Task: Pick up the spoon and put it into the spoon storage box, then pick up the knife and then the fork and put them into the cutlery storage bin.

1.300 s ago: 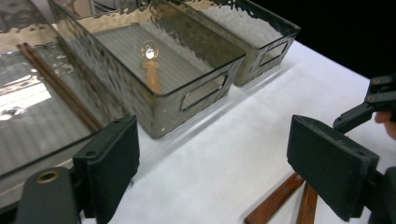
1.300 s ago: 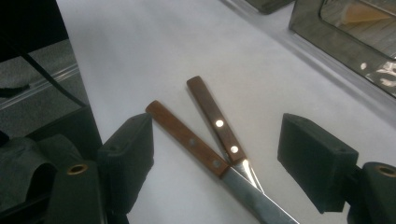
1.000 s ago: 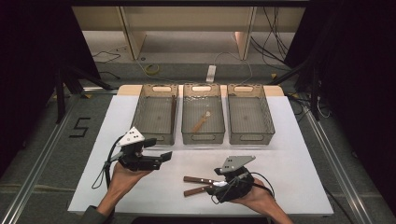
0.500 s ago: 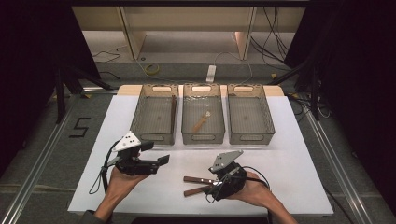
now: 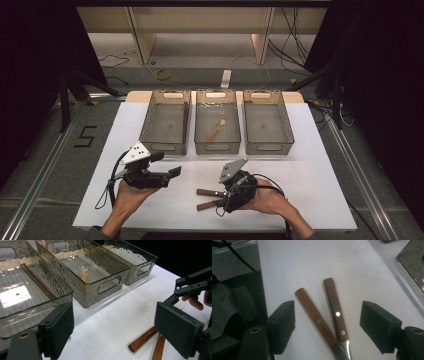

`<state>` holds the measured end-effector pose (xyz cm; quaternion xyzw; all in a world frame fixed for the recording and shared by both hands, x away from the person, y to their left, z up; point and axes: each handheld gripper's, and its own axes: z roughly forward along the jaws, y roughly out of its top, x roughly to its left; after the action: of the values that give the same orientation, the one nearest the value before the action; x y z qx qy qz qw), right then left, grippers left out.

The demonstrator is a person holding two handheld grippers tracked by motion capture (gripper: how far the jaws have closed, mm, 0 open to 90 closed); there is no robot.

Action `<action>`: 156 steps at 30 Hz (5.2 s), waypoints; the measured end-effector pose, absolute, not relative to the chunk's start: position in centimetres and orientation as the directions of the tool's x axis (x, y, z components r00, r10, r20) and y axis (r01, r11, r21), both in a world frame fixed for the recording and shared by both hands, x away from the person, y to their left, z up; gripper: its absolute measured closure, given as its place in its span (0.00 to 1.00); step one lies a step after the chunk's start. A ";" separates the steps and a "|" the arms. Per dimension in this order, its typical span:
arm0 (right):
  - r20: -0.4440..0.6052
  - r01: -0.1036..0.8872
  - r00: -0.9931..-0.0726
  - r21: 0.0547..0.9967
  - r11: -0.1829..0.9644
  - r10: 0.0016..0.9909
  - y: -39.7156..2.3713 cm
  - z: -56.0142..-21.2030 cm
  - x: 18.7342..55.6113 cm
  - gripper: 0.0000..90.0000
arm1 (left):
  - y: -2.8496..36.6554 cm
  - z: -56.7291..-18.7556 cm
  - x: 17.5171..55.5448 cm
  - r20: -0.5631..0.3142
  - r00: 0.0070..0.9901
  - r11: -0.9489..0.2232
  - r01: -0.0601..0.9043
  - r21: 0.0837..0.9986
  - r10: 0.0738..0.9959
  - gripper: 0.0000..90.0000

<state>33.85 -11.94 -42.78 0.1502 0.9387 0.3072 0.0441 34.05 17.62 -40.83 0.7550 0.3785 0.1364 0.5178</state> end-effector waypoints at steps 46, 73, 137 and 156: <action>-0.052 0.154 -0.981 0.361 0.920 0.185 -9.2 -45.8 33.8 0.62 | 17.5 -41.1 33.8 -0.162 0.684 -0.193 0.412 0.890 0.712 0.18; -0.023 0.136 -0.989 0.292 0.947 0.149 -8.6 -46.1 34.4 0.74 | 17.6 -41.1 33.8 -0.161 0.683 -0.195 0.413 0.889 0.712 0.18; -0.016 0.217 -0.969 0.431 0.876 0.248 -10.3 -43.8 35.8 0.85 | 18.0 -40.9 33.8 -0.180 0.670 -0.160 0.412 0.897 0.720 0.18; 0.019 0.302 -0.941 0.495 0.815 0.338 -12.7 -41.7 37.3 0.85 | 18.1 -40.9 33.8 -0.189 0.668 -0.151 0.416 0.897 0.720 0.18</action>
<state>37.27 -12.71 -41.71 0.1680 0.9519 0.2537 0.0348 33.81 18.12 -40.95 0.7450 0.3813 0.1438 0.5282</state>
